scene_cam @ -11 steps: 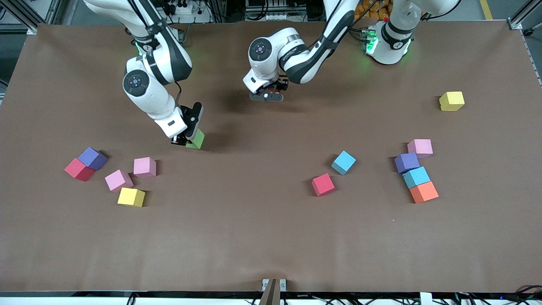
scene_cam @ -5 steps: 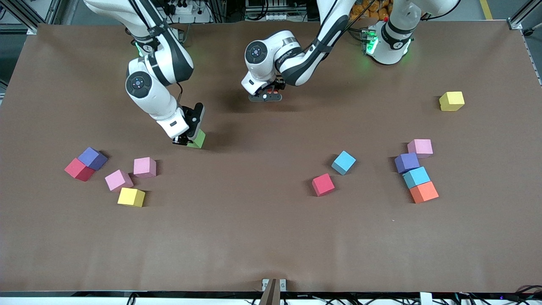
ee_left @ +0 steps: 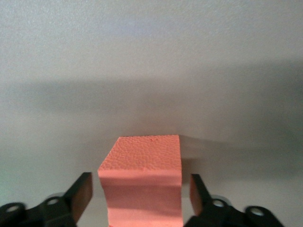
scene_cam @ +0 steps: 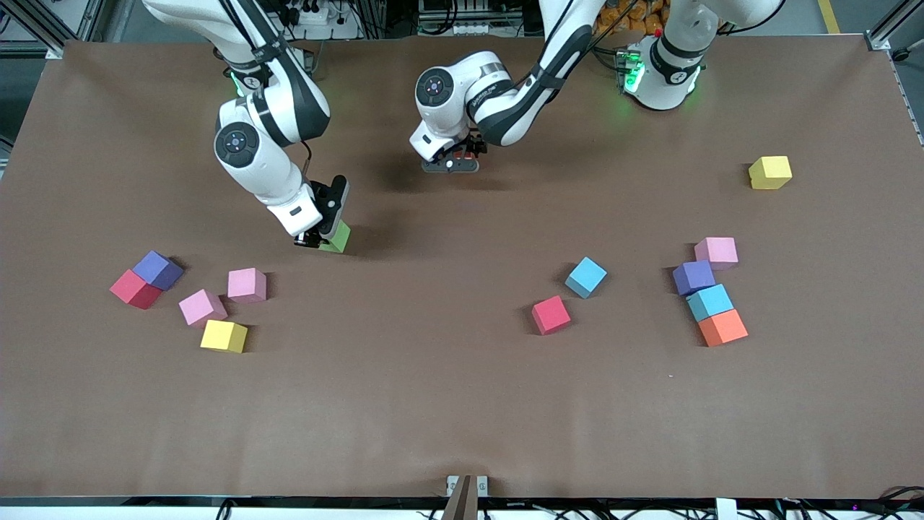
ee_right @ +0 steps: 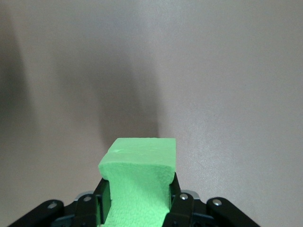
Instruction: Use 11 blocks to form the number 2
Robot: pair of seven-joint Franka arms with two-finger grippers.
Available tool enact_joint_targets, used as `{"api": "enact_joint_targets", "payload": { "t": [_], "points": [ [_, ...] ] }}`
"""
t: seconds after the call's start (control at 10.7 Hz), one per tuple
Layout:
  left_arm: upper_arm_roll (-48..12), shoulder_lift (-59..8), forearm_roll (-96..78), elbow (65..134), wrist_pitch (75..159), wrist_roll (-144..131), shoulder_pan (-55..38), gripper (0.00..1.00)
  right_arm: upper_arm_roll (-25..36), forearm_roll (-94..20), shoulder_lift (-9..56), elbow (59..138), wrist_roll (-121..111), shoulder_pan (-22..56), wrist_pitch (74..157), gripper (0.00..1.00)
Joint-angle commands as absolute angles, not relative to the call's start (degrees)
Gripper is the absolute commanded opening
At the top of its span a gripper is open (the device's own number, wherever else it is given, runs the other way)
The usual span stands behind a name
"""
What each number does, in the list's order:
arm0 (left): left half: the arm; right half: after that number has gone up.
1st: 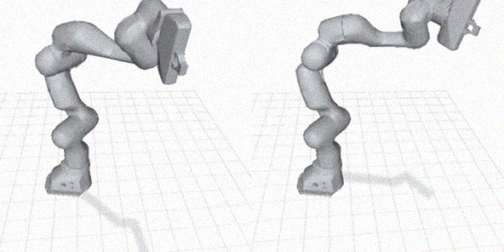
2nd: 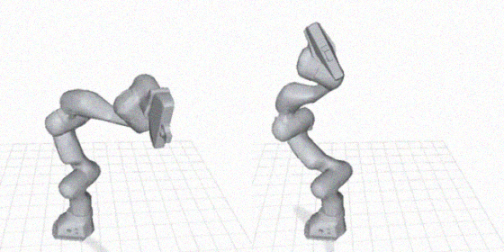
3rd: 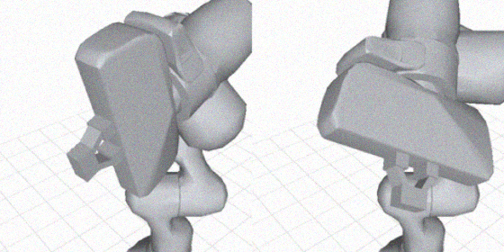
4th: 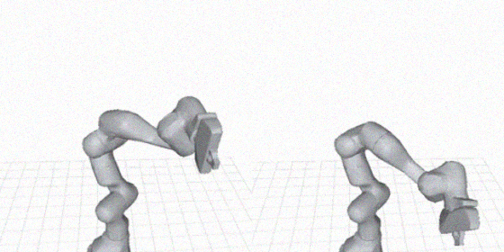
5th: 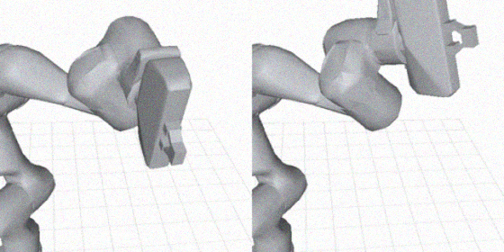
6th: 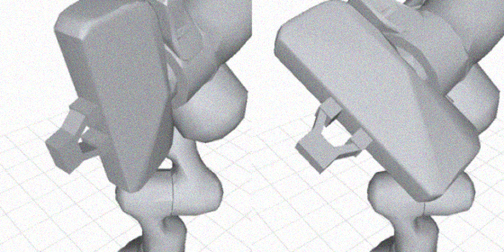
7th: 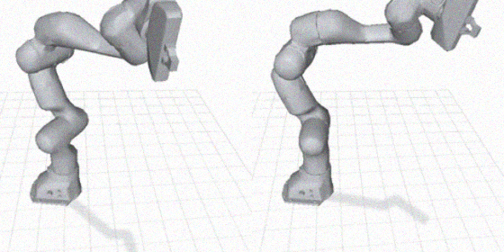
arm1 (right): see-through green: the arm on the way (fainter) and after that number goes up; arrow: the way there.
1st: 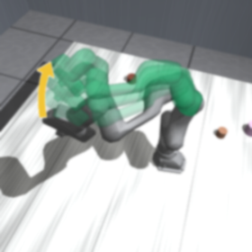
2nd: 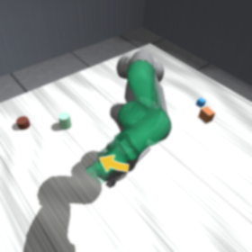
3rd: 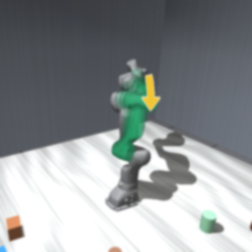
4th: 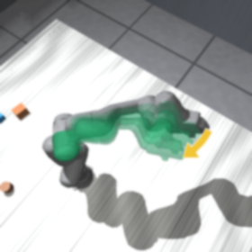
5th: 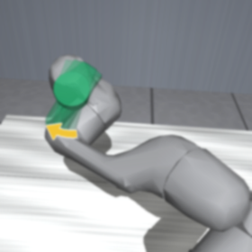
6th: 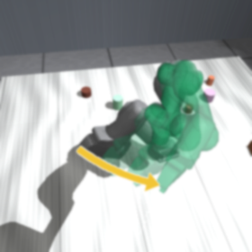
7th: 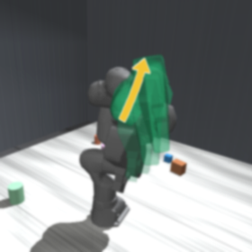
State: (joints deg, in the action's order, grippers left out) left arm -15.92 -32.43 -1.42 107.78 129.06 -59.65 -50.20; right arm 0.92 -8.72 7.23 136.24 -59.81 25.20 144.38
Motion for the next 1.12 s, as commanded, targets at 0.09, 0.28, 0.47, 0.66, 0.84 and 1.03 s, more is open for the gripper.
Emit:
{"api": "enact_joint_targets", "payload": {
  "t": [0.09, 0.28, 0.47, 0.66, 0.84, 1.03],
  "points": [
    [-15.2, -28.3, -0.2, 107.0, 127.0, -61.0, -50.6, 1.00, 0.7, -7.7, 7.7, 134.6, -58.6, 25.4, 144.1, 0.06],
    [-15.1, -24.3, -1.0, 107.1, 122.9, -60.7, -48.3, 1.00, 0.6, -7.7, 7.7, 134.4, -58.5, 26.1, 144.1, 0.06],
    [-15.2, -21.6, -2.2, 107.1, 122.6, -60.9, -45.5, 1.00, 0.4, -8.1, 7.7, 133.8, -58.2, 28.6, 143.7, 0.06],
    [-15.2, -19.7, -2.1, 107.0, 119.6, -61.4, -40.5, 1.00, 0.5, -8.2, 7.9, 131.6, -52.8, 33.8, 139.9, 0.06],
    [-15.9, -18.6, -1.3, 107.0, 115.8, -59.1, -32.8, 1.00, 0.6, -8.2, 9.1, 131.0, -48.1, 39.2, 140.1, 0.06],
    [-15.7, -19.6, -1.1, 106.2, 115.4, -55.8, -26.3, 1.00, 0.9, -8.1, 10.5, 131.2, -43.4, 43.8, 140.3, 0.06]
  ]
}}
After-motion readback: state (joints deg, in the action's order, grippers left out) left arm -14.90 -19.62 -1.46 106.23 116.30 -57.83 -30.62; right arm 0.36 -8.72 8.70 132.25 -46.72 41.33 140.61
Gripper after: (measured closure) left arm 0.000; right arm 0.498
